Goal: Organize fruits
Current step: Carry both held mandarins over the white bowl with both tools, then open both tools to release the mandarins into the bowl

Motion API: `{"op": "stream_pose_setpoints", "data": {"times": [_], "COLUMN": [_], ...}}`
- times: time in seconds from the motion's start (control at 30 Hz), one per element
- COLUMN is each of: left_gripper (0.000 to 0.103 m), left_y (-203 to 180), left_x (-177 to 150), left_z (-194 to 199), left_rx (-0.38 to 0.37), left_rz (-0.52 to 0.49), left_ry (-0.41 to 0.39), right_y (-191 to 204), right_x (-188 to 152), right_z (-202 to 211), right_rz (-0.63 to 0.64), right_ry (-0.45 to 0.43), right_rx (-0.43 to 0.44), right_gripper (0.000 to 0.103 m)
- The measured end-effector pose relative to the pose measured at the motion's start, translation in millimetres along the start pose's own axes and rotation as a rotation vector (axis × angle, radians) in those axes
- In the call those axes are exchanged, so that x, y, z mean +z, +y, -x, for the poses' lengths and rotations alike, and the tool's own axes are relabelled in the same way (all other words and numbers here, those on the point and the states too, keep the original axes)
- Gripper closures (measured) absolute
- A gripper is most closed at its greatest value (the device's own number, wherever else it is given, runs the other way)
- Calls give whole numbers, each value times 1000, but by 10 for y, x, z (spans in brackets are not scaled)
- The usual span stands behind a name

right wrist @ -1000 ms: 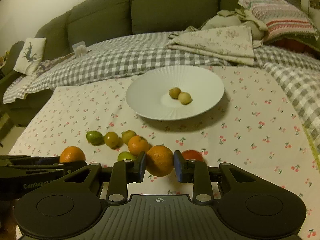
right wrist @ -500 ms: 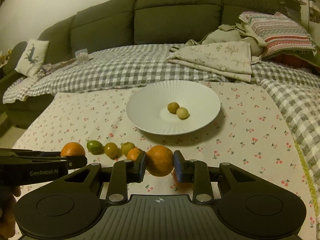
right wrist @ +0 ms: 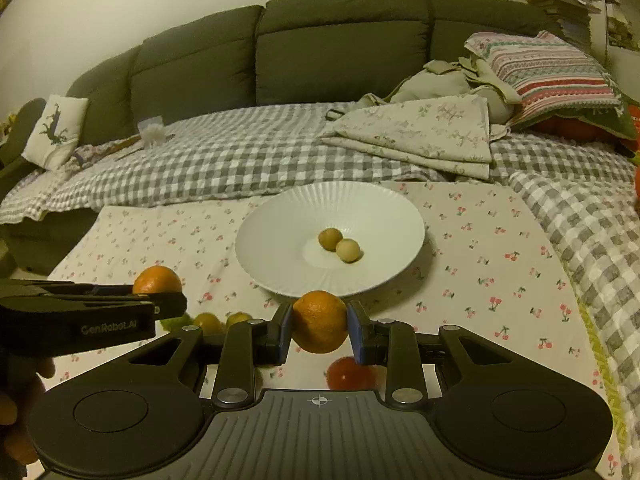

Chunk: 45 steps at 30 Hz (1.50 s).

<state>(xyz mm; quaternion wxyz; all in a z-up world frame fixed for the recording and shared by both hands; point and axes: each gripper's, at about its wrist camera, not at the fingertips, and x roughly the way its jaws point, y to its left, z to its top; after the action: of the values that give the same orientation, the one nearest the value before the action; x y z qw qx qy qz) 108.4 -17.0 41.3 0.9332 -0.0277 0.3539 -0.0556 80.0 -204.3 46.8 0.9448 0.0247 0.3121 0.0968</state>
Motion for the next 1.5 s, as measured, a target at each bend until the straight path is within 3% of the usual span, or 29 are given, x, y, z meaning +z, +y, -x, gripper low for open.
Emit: {"op": "stream_pose_setpoints", "data": {"times": [0.4, 0.77, 1.5], "left_gripper": [65, 64, 63], "left_y": [-131, -305, -411], "left_x": [168, 226, 211], "left_z": [-290, -648, -1066], "left_rx": [-30, -91, -101], "left_rz": [-82, -170, -263], "left_ry": [-25, -46, -33], "right_y": [-295, -491, -426], "right_x": [191, 363, 347], "right_z": [-181, -505, -1049], "right_rz": [-55, -95, -88], "right_ry": [-8, -10, 69], "right_rx": [-28, 3, 79], "right_gripper": [74, 74, 74]}}
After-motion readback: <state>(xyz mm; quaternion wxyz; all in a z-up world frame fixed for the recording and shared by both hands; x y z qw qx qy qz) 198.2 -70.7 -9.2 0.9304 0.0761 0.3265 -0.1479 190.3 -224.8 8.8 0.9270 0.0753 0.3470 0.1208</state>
